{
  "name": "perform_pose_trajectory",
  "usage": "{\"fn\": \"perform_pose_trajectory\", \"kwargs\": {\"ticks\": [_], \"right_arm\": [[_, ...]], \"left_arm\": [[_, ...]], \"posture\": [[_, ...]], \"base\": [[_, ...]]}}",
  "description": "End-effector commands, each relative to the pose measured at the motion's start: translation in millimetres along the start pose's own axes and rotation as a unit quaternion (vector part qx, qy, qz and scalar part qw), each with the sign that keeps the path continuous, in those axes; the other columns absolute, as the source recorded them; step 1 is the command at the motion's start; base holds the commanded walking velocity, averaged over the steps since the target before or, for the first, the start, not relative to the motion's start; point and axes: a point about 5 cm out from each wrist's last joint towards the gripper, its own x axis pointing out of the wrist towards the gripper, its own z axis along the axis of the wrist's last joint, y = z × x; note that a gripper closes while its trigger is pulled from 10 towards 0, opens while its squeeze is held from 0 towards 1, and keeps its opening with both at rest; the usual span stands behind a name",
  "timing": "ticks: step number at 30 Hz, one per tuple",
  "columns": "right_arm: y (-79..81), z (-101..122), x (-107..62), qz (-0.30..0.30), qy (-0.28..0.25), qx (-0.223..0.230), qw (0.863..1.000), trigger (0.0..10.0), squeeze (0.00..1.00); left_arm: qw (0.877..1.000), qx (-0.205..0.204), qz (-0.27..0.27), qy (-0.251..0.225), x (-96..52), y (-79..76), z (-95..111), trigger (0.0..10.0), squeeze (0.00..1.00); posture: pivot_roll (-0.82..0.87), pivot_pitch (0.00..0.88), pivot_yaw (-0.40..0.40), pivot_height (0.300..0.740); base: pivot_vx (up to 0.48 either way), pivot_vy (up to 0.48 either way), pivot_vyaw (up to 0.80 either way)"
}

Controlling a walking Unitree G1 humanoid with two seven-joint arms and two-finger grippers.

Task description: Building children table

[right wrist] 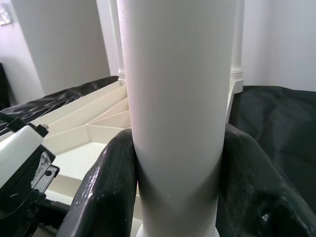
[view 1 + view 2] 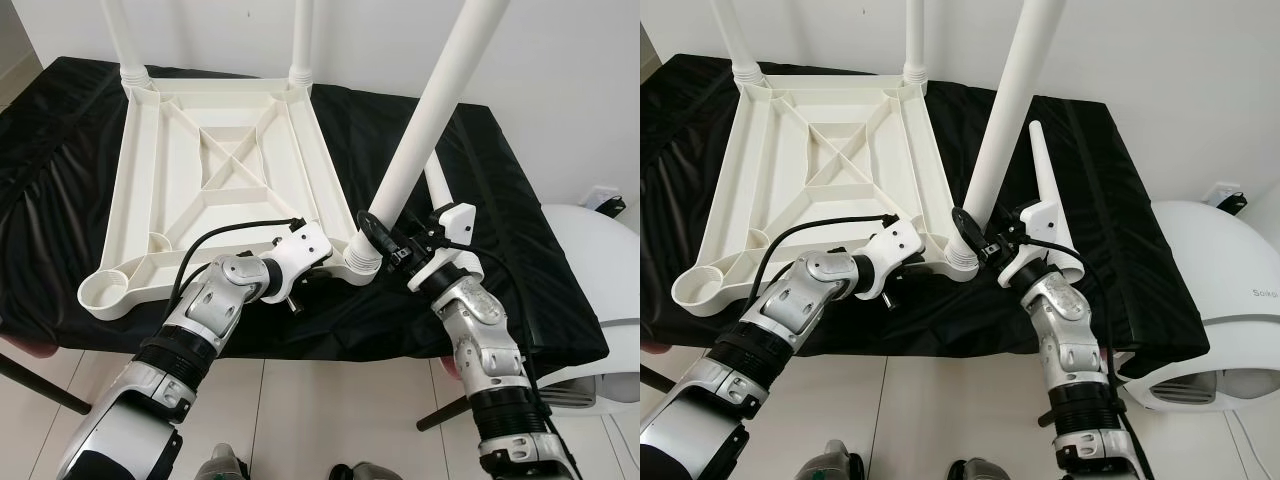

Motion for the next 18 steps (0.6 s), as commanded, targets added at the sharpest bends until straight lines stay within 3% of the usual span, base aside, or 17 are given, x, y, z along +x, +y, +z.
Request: {"fn": "perform_pose_trajectory", "kwargs": {"ticks": [1,18], "right_arm": [[11.0,-15,-0.7,0.014,0.035,0.015,0.999,10.0,0.00],[25.2,-11,-1.9,-0.035,0.017,0.011,0.999,10.0,0.00]], "left_arm": [[0.999,0.021,0.010,-0.048,0.7,-0.3,25,10.0,0.00],[0.999,0.020,0.011,-0.049,0.4,0.4,26,10.0,0.00]], "posture": [[0.03,0.039,-0.075,0.740],[0.03,0.047,-0.074,0.740]], "base": [[0.000,0.000,0.00],[0.000,0.000,0.00]]}}
